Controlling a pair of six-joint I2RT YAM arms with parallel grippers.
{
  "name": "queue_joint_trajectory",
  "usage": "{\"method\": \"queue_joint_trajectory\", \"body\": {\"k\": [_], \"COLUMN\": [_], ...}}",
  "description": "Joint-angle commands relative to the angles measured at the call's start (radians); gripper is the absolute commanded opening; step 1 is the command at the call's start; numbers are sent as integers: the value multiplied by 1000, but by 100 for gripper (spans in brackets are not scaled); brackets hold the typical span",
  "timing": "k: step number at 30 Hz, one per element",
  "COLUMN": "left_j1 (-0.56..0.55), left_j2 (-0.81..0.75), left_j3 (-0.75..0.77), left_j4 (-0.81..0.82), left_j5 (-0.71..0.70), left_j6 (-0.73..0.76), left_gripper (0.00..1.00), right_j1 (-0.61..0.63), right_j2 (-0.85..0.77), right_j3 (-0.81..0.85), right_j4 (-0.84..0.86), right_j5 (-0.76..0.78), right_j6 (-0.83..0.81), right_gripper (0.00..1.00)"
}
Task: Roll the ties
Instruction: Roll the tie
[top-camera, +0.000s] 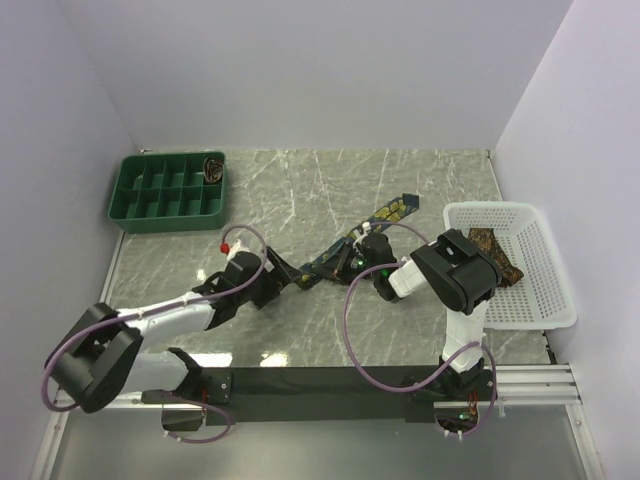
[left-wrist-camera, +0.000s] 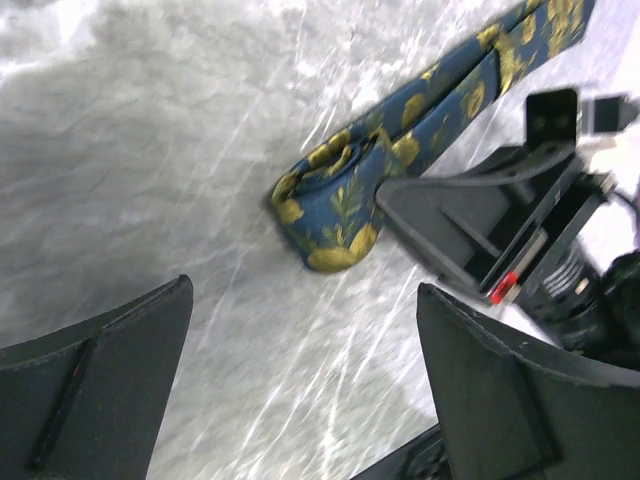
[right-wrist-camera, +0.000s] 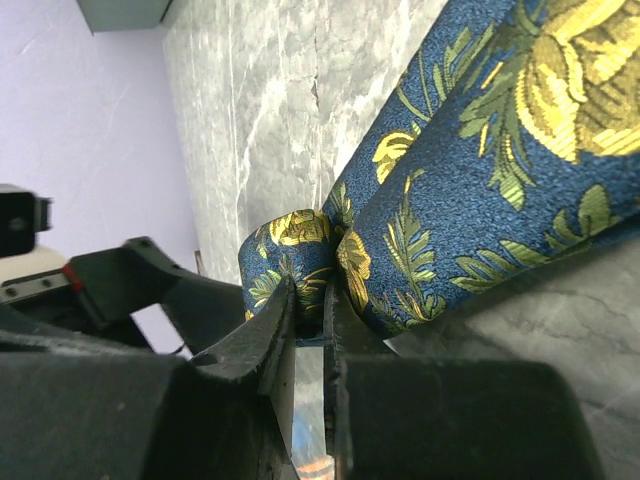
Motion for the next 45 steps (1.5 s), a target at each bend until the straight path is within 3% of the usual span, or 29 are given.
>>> {"method": "queue_joint_trajectory", "body": {"k": [1,11,19,21,27,36,41,45], "left_j1": [-4,-47,-81,-86,-90,-104,-107,-107], "left_j2": [59,237,311,314,325,375,400,394], "left_j3": [-3,-4,-14,-20,-54,-38,-29,-35], "left_j4": [199,345,381,379,427,473,471,482], "left_j5": [-16,-65,-110,-120,-154,-170,-168,-176], "left_j6": [-102,-122,-149,-161,-194,-220,-232,-223], "left_gripper": [99,76,72,65,58,65,58,45], "right_j1": [-24,-30,-33,-38,-41,-41,-39,-41], "right_j2": [61,71,73,73,76,73,73,73], "right_j3": [-49,-51,-57,-59,-62,-65,-65,-63], "right_j4": [-153,-136,-137,-133,-125,-122,-117,-119], "right_j5": [91,82,85,85,81,79,74,71], "right_j6": [-37,-26,-19,-15,-11,-9,-8,-12], "right_gripper": [0,0,0,0,0,0,0,0]}}
